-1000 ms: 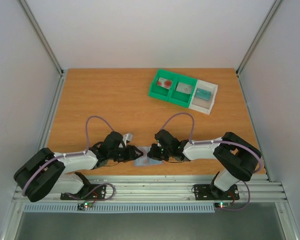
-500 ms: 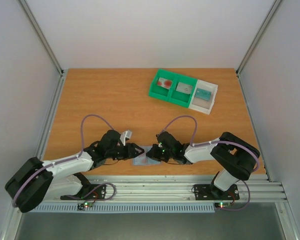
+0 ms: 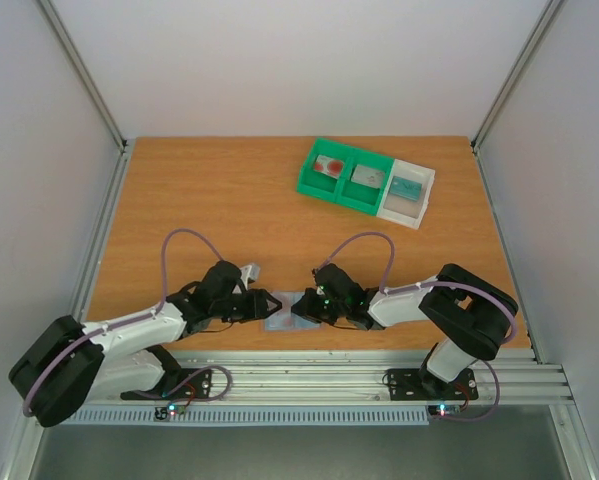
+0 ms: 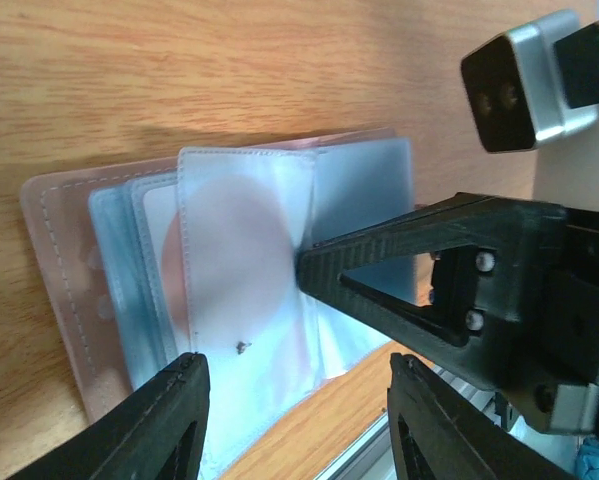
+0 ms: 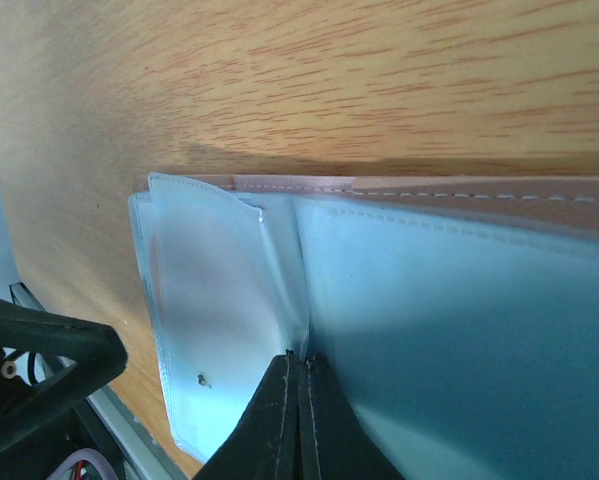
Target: Take the credit cards out of the card holder
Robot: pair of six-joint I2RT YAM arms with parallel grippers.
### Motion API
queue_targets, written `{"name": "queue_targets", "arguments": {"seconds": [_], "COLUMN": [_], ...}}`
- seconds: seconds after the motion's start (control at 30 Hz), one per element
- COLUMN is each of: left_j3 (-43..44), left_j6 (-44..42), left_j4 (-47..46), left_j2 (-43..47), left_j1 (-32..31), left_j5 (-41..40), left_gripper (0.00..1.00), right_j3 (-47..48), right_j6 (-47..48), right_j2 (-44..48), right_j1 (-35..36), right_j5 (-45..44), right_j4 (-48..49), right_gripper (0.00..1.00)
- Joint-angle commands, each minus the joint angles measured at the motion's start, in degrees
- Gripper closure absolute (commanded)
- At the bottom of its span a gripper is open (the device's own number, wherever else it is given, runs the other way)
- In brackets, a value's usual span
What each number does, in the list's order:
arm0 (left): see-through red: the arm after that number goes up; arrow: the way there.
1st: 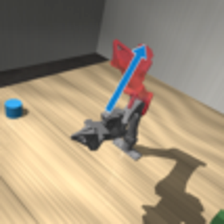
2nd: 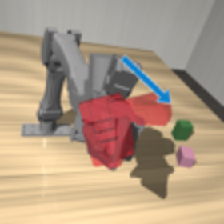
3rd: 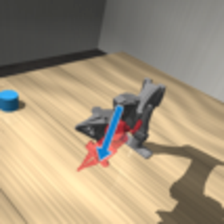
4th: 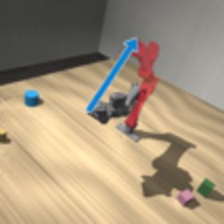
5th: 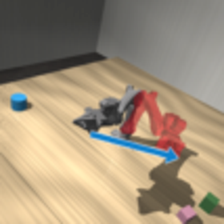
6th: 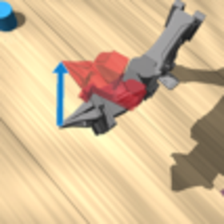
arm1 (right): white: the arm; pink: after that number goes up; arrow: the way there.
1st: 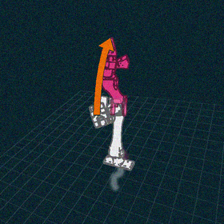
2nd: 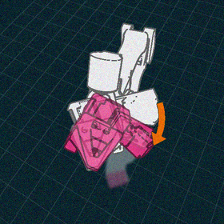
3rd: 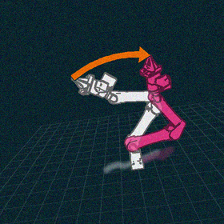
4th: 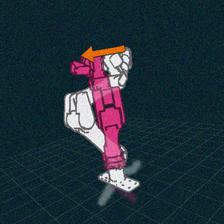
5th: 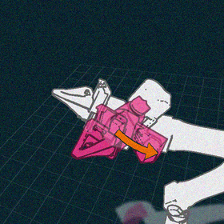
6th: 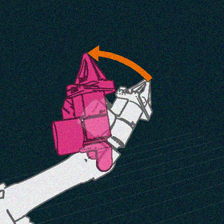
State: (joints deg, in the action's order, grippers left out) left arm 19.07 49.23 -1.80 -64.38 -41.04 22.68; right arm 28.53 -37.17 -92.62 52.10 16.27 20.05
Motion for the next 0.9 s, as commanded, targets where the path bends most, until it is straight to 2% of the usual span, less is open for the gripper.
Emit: {"name": "queue_targets", "arguments": {"seconds": [0.0,0.3,0.63,0.77,0.87], "left_j3": [1.4,1.3,1.4,1.2,1.2], "left_j6": [-0.7,-0.9,-0.4,0.0,0.5], "left_j4": [-1.9,-1.9,-4.4,-5.5,-6.0], "left_j2": [-2.0,-3.2,-6.0,-5.6,-4.7], "left_j1": [0.2,0.2,0.2,0.2,0.2], "left_j5": [-0.3,-1.3,0.2,1.5,2.4], "left_gripper": [0.5,0.46,0.52,0.71,0.9], "right_j3": [-1.9,-1.8,-1.7,-1.9,-2.3], "right_j6": [-0.2,-0.2,-0.1,0.0,0.5], "right_j2": [-2.1,-2.3,-2.4,-2.8,-2.7], "right_j1": [0.5,0.5,0.5,0.5,0.5], "right_j5": [-1.3,-1.3,-1.1,-0.2,1.8], "right_j4": [-5.2,-5.1,-4.9,-3.5,-0.2], "right_gripper": [0.99,0.99,0.99,0.99,0.99]}}
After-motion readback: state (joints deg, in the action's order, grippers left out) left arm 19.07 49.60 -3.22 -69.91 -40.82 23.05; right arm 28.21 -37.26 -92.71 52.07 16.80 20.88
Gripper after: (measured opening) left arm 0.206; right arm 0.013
